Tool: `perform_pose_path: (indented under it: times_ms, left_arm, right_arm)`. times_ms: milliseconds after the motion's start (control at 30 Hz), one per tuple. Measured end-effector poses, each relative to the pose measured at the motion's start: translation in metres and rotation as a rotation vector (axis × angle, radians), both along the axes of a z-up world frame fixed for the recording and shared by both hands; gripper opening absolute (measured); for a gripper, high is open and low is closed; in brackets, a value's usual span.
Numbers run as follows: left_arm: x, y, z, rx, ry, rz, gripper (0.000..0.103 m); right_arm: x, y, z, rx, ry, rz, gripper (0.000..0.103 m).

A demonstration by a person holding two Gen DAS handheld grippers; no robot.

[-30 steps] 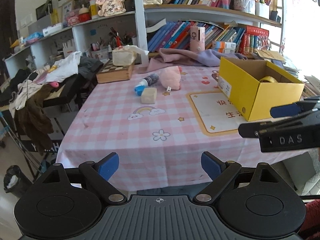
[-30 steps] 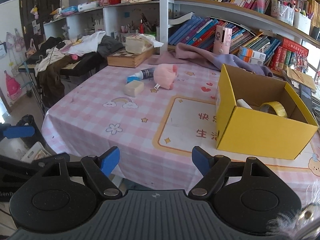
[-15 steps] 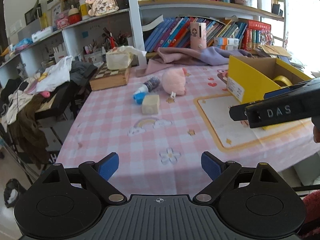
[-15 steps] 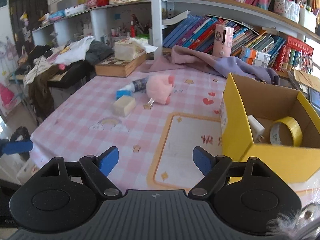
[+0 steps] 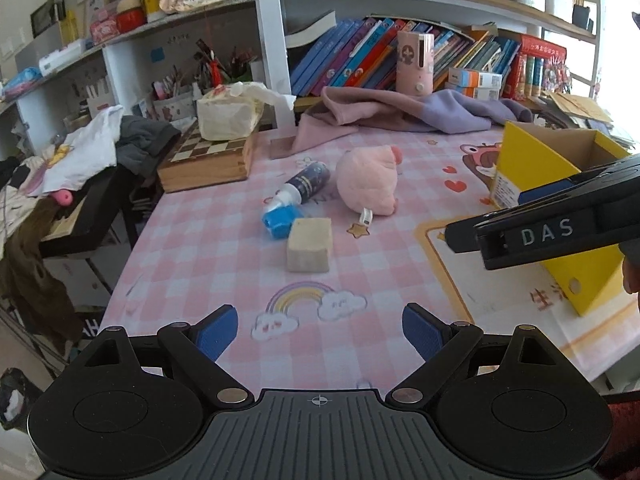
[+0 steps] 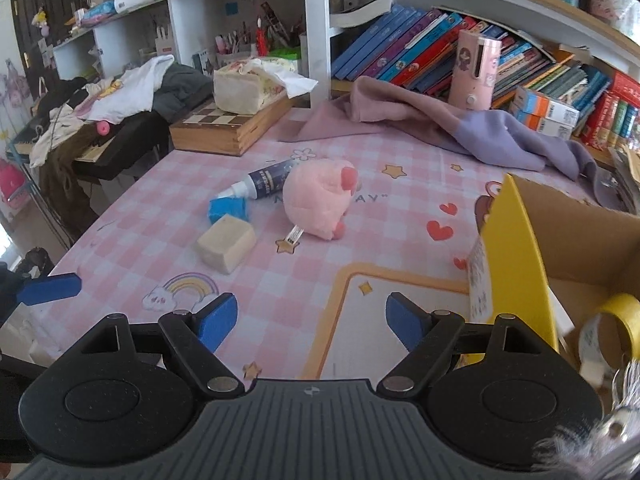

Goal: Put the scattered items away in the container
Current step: 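Grasp the pink plush pig with the right gripper while the left grasps the cream sponge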

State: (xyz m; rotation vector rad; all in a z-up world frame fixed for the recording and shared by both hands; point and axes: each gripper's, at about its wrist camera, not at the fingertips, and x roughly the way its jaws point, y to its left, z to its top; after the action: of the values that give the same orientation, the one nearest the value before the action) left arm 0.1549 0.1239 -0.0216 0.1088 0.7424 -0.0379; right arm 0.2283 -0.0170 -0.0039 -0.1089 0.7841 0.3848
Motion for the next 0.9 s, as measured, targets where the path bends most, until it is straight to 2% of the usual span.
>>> perform_pose_path:
  times_ms: [533, 800, 900]
  left_arm:
    - [0.082, 0.011, -0.015, 0.017, 0.034, 0.022, 0.091]
    - [0.112, 0.014, -0.029, 0.002, 0.037, 0.044, 0.09]
    - [0.122, 0.016, -0.034, -0.014, 0.051, 0.039, 0.082]
  right_arm:
    - [0.11, 0.032, -0.017, 0.03, 0.105, -0.029, 0.083]
    - [0.148, 0.056, -0.028, -0.04, 0.076, -0.001, 0.085]
    - [0.16, 0.06, -0.032, -0.038, 0.083, -0.005, 0.085]
